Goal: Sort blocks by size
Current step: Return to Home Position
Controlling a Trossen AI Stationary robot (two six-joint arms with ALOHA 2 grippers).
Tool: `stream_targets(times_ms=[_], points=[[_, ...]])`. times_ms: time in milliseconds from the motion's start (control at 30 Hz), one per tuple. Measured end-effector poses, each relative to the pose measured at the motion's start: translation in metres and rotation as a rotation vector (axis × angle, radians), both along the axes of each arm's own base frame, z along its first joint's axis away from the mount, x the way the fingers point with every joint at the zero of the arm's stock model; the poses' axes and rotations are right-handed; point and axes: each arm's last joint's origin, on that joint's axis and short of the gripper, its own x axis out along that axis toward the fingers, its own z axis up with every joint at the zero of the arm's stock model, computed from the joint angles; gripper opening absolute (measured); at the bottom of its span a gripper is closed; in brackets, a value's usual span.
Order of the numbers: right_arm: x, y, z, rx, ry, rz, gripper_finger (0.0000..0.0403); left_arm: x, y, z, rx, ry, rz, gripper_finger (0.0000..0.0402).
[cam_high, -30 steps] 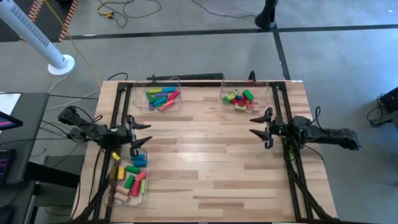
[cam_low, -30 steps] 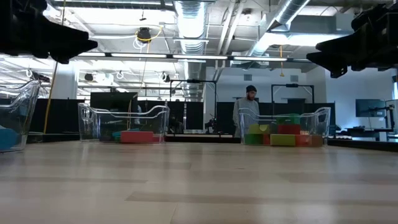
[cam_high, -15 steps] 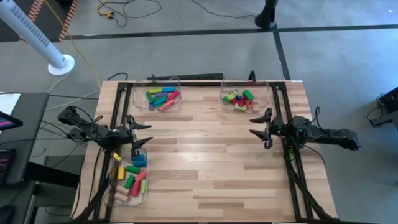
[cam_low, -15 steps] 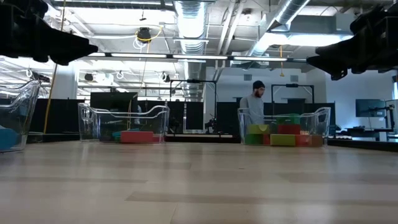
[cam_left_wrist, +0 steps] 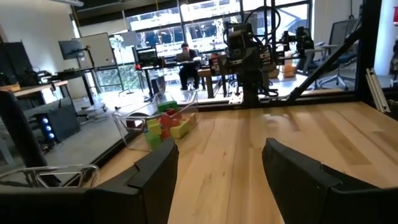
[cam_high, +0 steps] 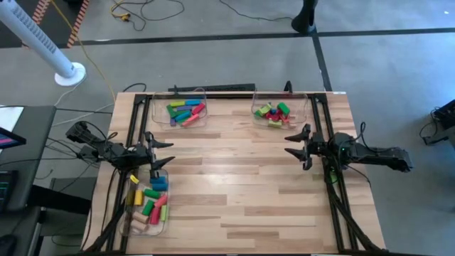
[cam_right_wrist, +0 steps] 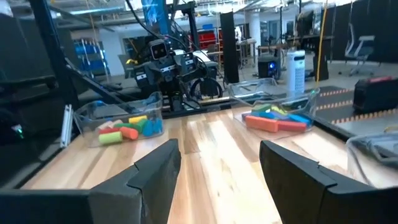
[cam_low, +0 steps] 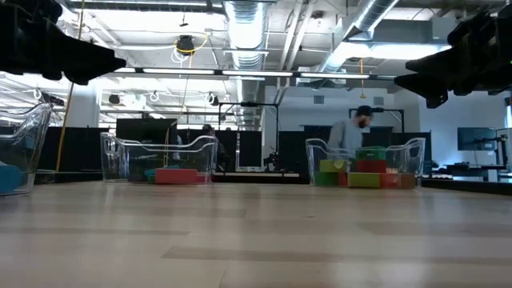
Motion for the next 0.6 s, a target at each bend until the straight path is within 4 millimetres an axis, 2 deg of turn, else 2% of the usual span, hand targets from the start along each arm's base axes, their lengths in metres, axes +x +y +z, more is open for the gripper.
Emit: stream_targets(times_ms=[600], points=[[0.0002,0.0000,-0.0025,0.030,0.020,0.003,0.0255,0.0001,-0.0001,-0.0003,0.000,0.002,-0.003,0.0222]])
